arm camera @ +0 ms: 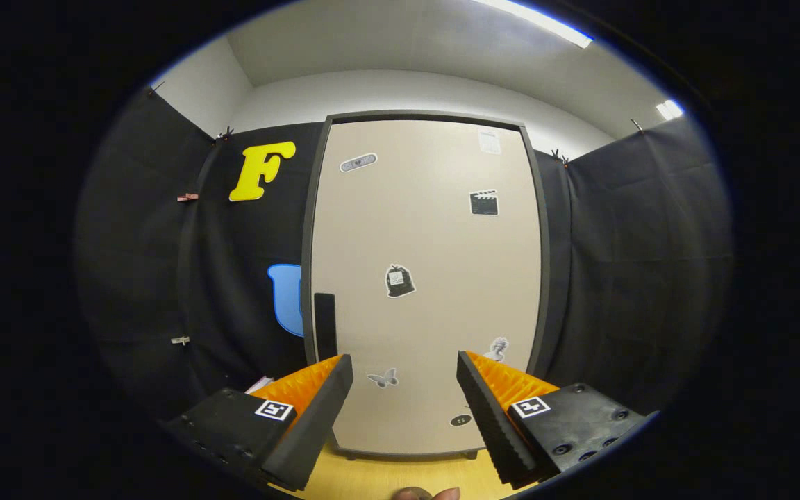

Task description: Open the shoe cabinet door, grab the shoes and put them into the shoe cabinet, then close the shoe cabinet door.

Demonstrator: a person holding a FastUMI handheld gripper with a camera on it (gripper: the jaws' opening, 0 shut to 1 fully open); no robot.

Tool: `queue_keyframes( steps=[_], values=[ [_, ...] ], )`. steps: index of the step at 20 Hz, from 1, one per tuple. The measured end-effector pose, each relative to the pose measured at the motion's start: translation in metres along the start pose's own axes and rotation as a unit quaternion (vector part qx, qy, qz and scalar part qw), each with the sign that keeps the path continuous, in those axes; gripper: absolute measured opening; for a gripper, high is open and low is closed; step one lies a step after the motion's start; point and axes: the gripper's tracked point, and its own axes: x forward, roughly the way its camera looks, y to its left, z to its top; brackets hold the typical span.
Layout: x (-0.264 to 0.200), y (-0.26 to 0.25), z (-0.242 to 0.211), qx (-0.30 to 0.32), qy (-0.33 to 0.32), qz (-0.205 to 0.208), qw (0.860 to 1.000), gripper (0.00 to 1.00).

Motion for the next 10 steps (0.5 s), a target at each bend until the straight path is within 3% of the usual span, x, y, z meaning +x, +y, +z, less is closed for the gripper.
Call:
queue_keyframes(
  steps=[10],
  values=[
    [0.096,0.079,-0.023,-0.013,0.004,0.009,1.0,0.98]
  ],
)
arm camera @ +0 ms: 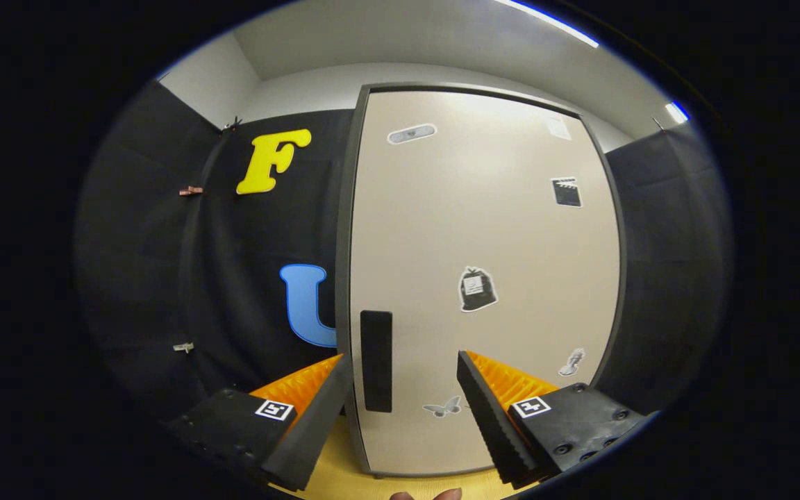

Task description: Open the shoe cabinet door, grab the shoes and put them into the shoe cabinet, then close the shoe cabinet door.

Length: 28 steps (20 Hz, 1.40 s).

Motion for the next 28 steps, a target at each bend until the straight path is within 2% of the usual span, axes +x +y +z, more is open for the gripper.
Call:
queue_keyframes(
  steps=[2,4,6,7,8,9,11,13,16,24,28],
  values=[
    [0.02,0.01,-0.013,0.007,0.012,-0.006,1.0,0.97],
    [0.037,0.018,-0.026,0.022,0.024,-0.009,0.999,0.92],
    [0.052,0.018,-0.035,0.024,0.027,-0.02,0.999,0.79],
    [0.059,0.02,-0.04,0.03,0.031,-0.024,0.999,0.61],
    [0.061,0.018,-0.048,0.038,0.046,-0.035,0.998,0.54],
    [0.058,0.019,-0.042,0.045,0.027,-0.043,0.998,0.43],
    [0.061,0.017,-0.044,0.034,0.021,-0.037,0.998,0.42],
    [0.06,0.017,-0.042,0.026,0.031,-0.027,0.999,0.3],
    [0.054,0.019,-0.044,0.024,0.041,-0.008,0.999,0.18],
    [-0.01,0.019,-0.031,0.043,0.047,0.051,0.997,0.18],
    [-0.058,-0.003,-0.029,0.045,0.046,0.071,0.995,0.18]
  ],
)
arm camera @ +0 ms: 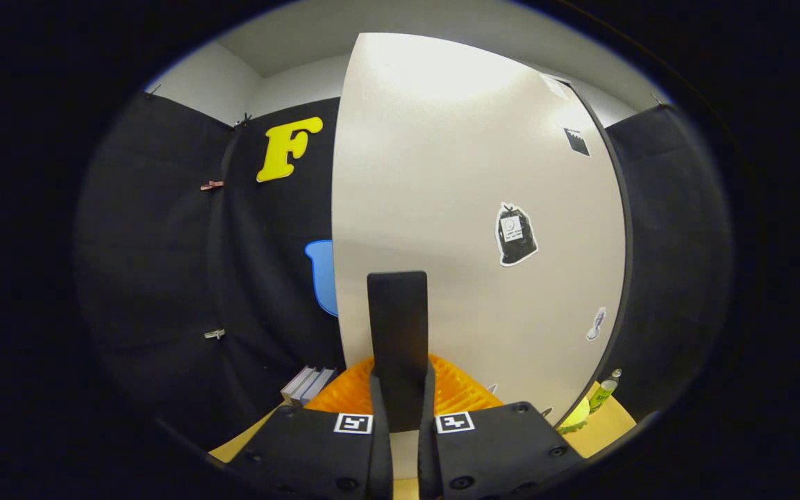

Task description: Open the shoe cabinet door, grab the shoes and put them into the shoe cabinet, then close the shoe cabinet door.

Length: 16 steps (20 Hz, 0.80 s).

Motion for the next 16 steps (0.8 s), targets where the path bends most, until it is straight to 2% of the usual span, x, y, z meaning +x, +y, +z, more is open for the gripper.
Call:
queue_keyframes(
  steps=[4,9,16],
  values=[
    [-0.046,-0.021,0.002,0.003,0.001,0.019,1.0,0.18],
    [-0.095,-0.06,0.006,0.007,-0.001,0.022,1.0,0.18],
    [-0.134,-0.117,0.009,0.025,0.003,0.019,1.0,0.17]
  ],
)
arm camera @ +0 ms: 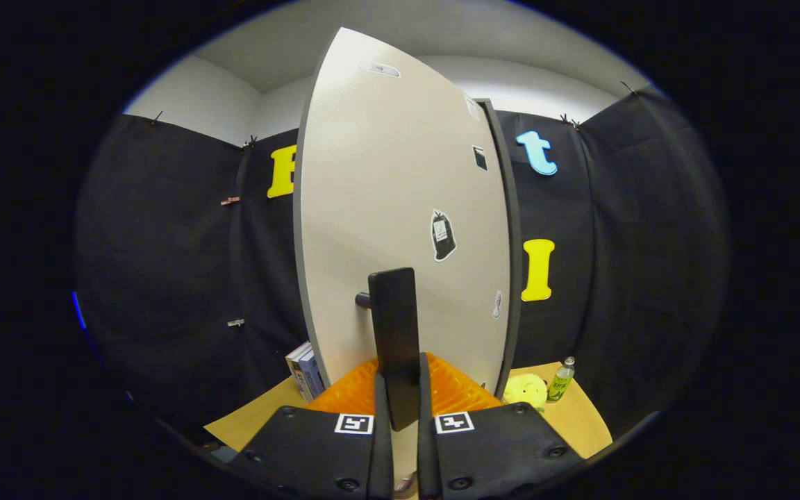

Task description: Open the shoe cabinet door, grab the shoes and put them into the shoe cabinet, then close the shoe cabinet door.

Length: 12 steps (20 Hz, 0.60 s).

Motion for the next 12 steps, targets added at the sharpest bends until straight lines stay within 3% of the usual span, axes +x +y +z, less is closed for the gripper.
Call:
queue_keyframes(
  steps=[12],
  values=[
    [-0.03,-0.087,0.012,0.009,-0.01,-0.053,0.999,0.18]
  ],
)
